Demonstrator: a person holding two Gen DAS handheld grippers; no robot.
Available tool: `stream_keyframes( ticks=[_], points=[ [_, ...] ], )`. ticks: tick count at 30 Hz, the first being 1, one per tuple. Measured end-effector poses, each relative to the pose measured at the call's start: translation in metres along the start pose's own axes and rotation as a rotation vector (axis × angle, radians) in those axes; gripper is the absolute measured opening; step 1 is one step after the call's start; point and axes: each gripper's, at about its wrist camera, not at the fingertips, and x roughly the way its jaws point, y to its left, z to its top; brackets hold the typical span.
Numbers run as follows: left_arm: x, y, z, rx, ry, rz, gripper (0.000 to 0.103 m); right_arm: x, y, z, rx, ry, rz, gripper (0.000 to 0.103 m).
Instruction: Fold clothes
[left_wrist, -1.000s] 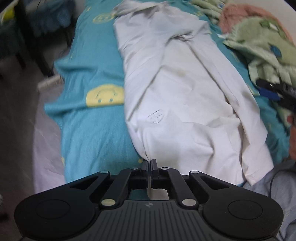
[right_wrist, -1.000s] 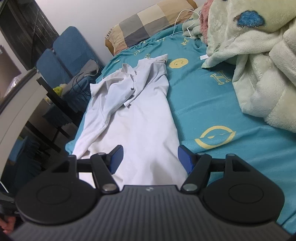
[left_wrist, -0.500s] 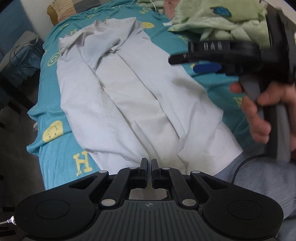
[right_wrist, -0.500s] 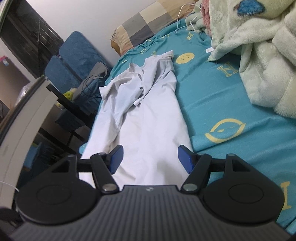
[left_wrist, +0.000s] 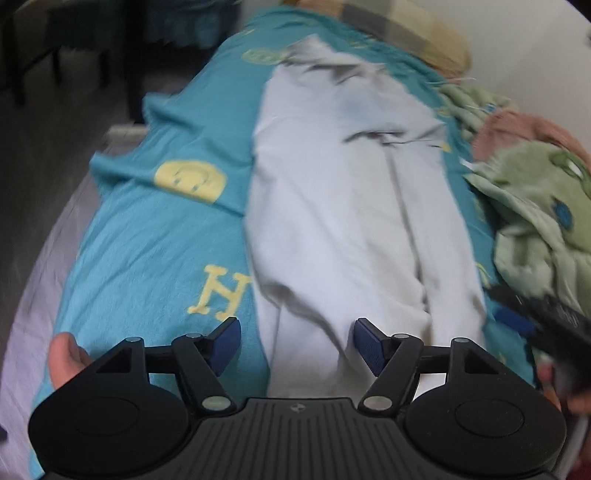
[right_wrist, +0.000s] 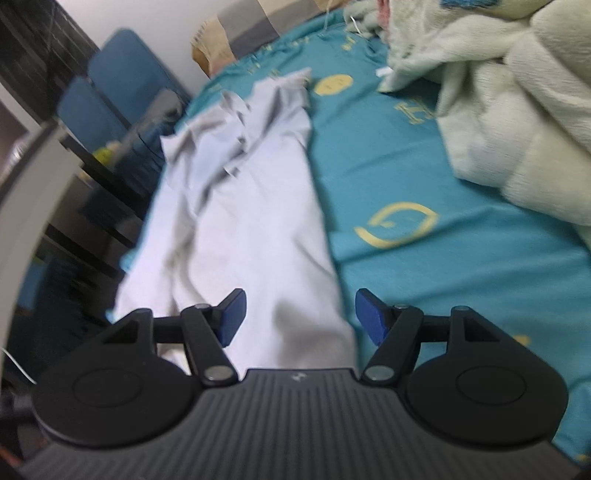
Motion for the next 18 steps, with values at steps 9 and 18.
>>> stream_keyframes(
  ticks=[9, 18],
  points=[
    [0.032, 0.017, 0.005, -0.118, 0.032, -0.042, 0.074, 0.019, -0.010, -0.013, 0.046, 0.146, -0.053, 0.068],
    [0.038, -0.007, -0.017, -0.004, 0.249, -0.116, 0.062, 0.011, 0.017, -0.042, -0.060, 0.384, -0.004, 0.068]
  ],
)
